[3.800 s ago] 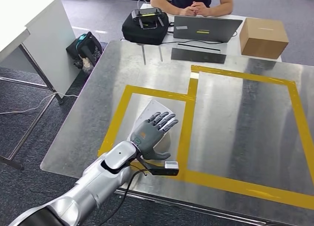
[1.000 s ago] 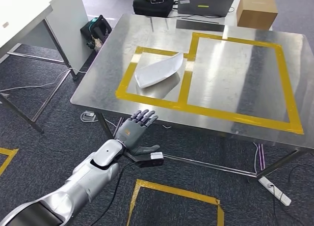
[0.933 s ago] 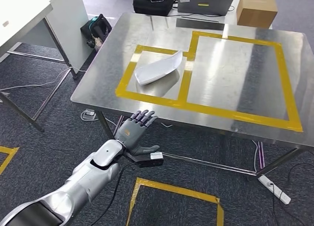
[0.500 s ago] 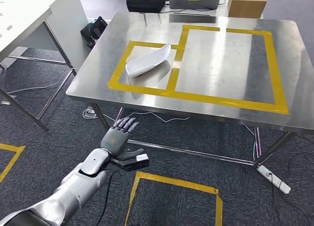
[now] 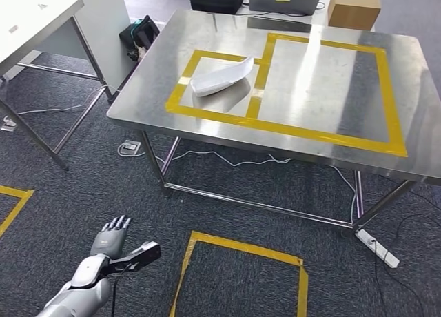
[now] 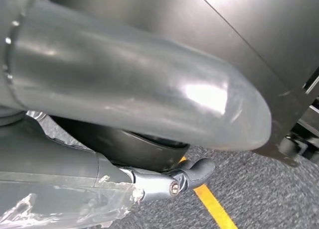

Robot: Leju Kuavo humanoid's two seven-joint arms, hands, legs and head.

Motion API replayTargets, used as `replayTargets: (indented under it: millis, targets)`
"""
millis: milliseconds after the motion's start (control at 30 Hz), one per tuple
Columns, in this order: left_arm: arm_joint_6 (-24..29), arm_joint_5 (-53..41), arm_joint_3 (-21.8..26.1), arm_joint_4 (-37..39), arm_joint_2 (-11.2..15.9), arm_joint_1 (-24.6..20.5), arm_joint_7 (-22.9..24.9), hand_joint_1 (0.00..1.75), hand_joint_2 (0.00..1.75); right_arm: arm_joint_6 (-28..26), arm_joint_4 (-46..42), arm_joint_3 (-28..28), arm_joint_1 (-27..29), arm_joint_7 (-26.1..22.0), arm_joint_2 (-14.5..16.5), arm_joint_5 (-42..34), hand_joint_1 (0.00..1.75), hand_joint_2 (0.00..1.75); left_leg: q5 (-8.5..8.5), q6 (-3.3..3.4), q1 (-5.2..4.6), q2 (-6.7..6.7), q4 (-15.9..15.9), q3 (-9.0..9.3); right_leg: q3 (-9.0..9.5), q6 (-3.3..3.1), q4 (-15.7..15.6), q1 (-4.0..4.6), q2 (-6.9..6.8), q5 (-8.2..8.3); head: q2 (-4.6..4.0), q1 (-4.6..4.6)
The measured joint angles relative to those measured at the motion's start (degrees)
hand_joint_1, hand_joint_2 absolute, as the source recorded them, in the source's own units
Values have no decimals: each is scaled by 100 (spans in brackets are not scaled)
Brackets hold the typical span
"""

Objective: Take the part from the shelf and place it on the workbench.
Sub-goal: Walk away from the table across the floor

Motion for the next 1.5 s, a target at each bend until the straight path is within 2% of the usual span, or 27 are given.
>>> replayTargets:
  millis: [33, 67, 100, 167, 233, 367, 433, 500, 533, 567, 600, 633, 700, 767, 833, 900, 967, 1033, 1067, 1100, 1167, 1233, 1267, 1333, 1400, 1433, 1500]
  targets:
    - [-44, 154, 117, 62, 29, 116, -9, 0, 0, -42, 0, -21, 2, -1, -1, -28, 0, 0, 17, -3, -7, 12, 3, -20, -42, 11, 214, 0, -2, -88, 0, -1]
    - [-74, 322, 245, 127, 61, 244, -43, 0, 0, -85, 0, -42, 10, -2, -1, -49, 0, 0, 32, -9, -14, 26, 8, -37, 14, 14, 228, 1, -4, -77, 0, 0]
    - [-100, 513, 398, 203, 91, 384, -90, 0, 0, -133, 0, -63, 23, -1, -2, -67, 0, 0, 43, -16, -19, 38, 16, -50, 195, 9, 1, 1, -5, 34, 0, -2]
    - [-142, 858, 729, 354, 139, 665, -179, 0, 0, -218, 0, -97, 42, 9, -2, -80, 0, 0, 58, -38, -25, 51, 46, -77, 730, -28, -826, 2, 1, 299, 0, -2]
    - [-153, 1068, 1039, 484, 181, 914, -244, 0, 0, -269, 0, -114, 46, 19, -1, -80, 0, 0, 72, -75, -40, 52, 96, -116, 1031, -98, -1371, 9, 8, 397, 0, -9]
    - [-152, 1132, 1418, 655, 242, 1211, -277, 0, 0, -307, 0, -138, 41, 25, 1, -78, 0, 0, 49, -194, -30, 28, 178, -181, 1037, -254, -1456, 3, -25, 456, 0, -14]
    - [-200, 1141, 1521, 717, 254, 1262, -219, 0, 0, -317, 0, -144, 26, 25, 4, -77, 0, 0, -270, -280, 1, 16, 594, -360, 1023, -317, -1475, -28, -45, 526, 0, -43]
    - [-345, 1249, 1637, 788, 251, 1309, -47, 0, 0, -354, 0, -149, 22, 28, 3, -79, 0, 0, -695, -366, 62, 15, 1368, -676, 955, -333, -1473, -40, -65, 578, 0, -65]
    - [-457, 1346, 1713, 827, 249, 1351, 89, 0, 0, -384, 0, -151, 26, 33, 3, -80, 0, 0, -805, -399, 95, 15, 1666, -786, 927, -325, -1473, -49, -76, 595, 0, -63]
    - [-591, 1459, 1808, 867, 239, 1406, 256, 0, 0, -415, 0, -155, 31, 41, 3, -80, 0, 0, -805, -430, 126, 16, 1782, -811, 906, -312, -1472, -64, -92, 609, 0, -64]
    - [-727, 1563, 1907, 904, 226, 1468, 435, 0, 0, -440, 0, -159, 34, 52, 3, -80, 0, 0, -699, -461, 157, 23, 1672, -728, 895, -295, -1471, -83, -109, 618, 0, -65]
    - [-864, 1665, 2012, 933, 207, 1530, 629, 0, 0, -461, 0, -164, 34, 63, 3, -80, 0, 0, -513, -495, 188, 60, 1343, -540, 892, -264, -1468, -107, -136, 623, 0, -65]
    - [-1073, 1833, 2205, 970, 126, 1601, 925, 0, 0, -485, 0, -180, 31, 81, -2, -81, 0, 0, -191, -548, 234, 254, 538, -116, 884, -173, -1440, -115, -223, 610, 0, -102]
    - [-1186, 1966, 2377, 984, 24, 1627, 1058, 0, 0, -494, 0, -199, 22, 93, -8, -87, 0, 0, -100, -485, 234, 331, 165, 31, 876, -67, -1419, -96, -345, 596, 0, -119]
    - [-1256, 2040, 2523, 997, -67, 1686, 1082, 0, 0, -494, 0, -207, 2, 102, -8, -93, 0, 0, -93, -350, 210, 206, 170, -26, 887, 20, -1430, -113, -447, 599, 0, -97]
    - [-1294, 2056, 2625, 1010, -157, 1750, 1051, 0, 0, -494, 0, -208, -9, 108, -7, -95, 0, 0, -62, -246, 199, 115, 170, -53, 831, 80, -1285, -140, -357, 462, 0, -78]
    - [-1303, 2058, 2691, 1013, -238, 1761, 966, 0, 0, -496, 0, -209, -7, 120, -6, -95, 0, 0, -22, -165, 176, 19, 166, -93, 568, 85, -679, -136, -167, 83, 0, -49]
    - [-1326, 2053, 2747, 1015, -310, 1748, 862, 0, 0, -504, 0, -216, -3, 135, -7, -96, 0, 0, 13, -109, 126, -97, 168, -146, 229, 46, 91, -103, -89, -266, 0, -38]
    - [-1346, 2046, 2767, 1017, -348, 1746, 826, 0, 0, -509, 0, -221, -2, 145, -8, -96, 0, 0, 30, -90, 99, -159, 169, -167, 155, 15, 268, -82, -77, -303, 0, -39]
    - [-1370, 2031, 2780, 1020, -394, 1745, 805, 0, 0, -514, 0, -225, -1, 159, -8, -94, 0, 0, 47, -78, 73, -226, 170, -181, 192, -26, 222, -59, -62, -232, 0, -41]
    - [-1399, 1988, 2787, 1025, -502, 1740, 790, 0, 0, -526, 0, -230, -4, 189, -8, -85, 0, 0, 81, -68, 38, -367, 172, -196, 576, -135, -462, -15, 72, 118, 0, -41]
    - [-1403, 1949, 2787, 1026, -603, 1717, 773, 0, 0, -546, 0, -230, -17, 210, -9, -76, 0, 0, 114, -87, 14, -493, 186, -222, 944, -217, -1175, 4, 282, 333, 0, -43]
    - [-1399, 1938, 2787, 1026, -640, 1706, 759, 0, 0, -559, 0, -230, -27, 218, -10, -74, 0, 0, 131, -110, 18, -545, 190, -242, 1022, -235, -1346, 13, 342, 358, 0, -45]
    - [-1384, 1922, 2787, 1029, -688, 1703, 733, 0, 0, -587, 0, -232, -43, 233, -10, -74, 0, 0, 173, -178, 34, -653, 176, -280, 1040, -250, -1406, 26, 267, 379, 0, -43]
    - [-1359, 1911, 2788, 1035, -720, 1715, 725, 0, 0, -605, 0, -237, -52, 250, -3, -78, 0, 0, 100, -243, 33, -570, 267, -346, 1073, -294, -1457, 3, 141, 444, 0, -62]
    - [-1350, 1909, 2789, 1037, -728, 1712, 725, 0, 0, -604, 0, -239, -51, 254, 1, -80, 0, 0, -40, -277, 31, -445, 452, -436, 1085, -313, -1484, -17, 69, 476, 0, -85]
    - [-1341, 1907, 2794, 1039, -739, 1689, 734, 0, 0, -598, 0, -245, -33, 269, 4, -83, 0, 0, -447, -350, 56, -169, 1114, -732, 1068, -335, -1501, -29, -85, 505, 0, -128]
